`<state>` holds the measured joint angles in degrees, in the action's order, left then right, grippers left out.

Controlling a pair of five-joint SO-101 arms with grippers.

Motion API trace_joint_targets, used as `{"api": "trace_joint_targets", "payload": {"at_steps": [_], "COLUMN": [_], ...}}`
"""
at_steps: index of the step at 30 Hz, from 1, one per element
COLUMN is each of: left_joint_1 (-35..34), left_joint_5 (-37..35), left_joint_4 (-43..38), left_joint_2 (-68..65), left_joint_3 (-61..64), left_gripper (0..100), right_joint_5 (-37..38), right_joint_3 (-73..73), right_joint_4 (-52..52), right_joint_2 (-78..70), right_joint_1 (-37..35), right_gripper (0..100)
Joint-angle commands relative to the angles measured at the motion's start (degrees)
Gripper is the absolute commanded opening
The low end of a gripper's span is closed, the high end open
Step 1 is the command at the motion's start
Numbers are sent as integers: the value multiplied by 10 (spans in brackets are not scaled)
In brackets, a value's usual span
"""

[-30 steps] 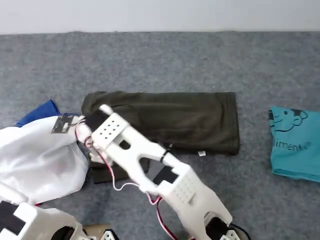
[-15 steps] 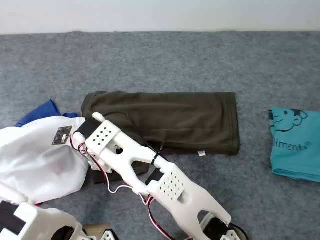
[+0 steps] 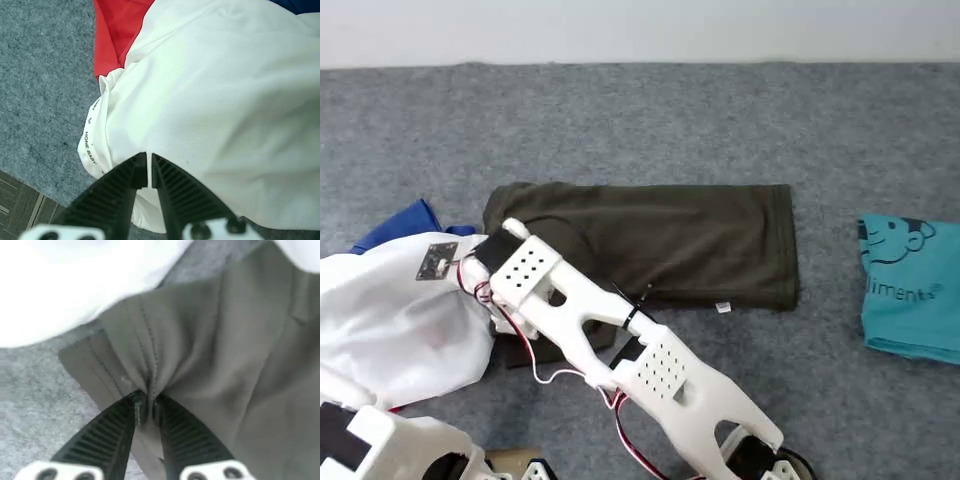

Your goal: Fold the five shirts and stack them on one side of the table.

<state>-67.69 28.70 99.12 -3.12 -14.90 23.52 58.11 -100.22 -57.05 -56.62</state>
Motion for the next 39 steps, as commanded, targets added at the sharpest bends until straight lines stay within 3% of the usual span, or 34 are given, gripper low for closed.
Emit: {"api": "trace_joint_targets", "payload": {"at_steps": [1, 12, 24, 34, 39], "left_joint_1": [1, 2, 3, 25, 24], "left_joint_5": [4, 5, 5, 4, 4], "left_joint_4": [12, 12, 12, 12, 12], "left_joint_2": [4, 4, 4, 4, 4], "left_joint_3": [-6, -6, -6, -6, -6], "left_gripper": [36, 36, 36, 36, 36], "right_joint_5": [8, 9, 16, 16, 11], "right_joint_3": [27, -28, -27, -29, -30], "right_joint_4": [-23, -26, 30, 10, 9], "right_joint_2": [10, 80, 92, 87, 87], "right_joint_1": [18, 7, 96, 53, 33], "right_gripper": [10, 10, 10, 16, 117]}}
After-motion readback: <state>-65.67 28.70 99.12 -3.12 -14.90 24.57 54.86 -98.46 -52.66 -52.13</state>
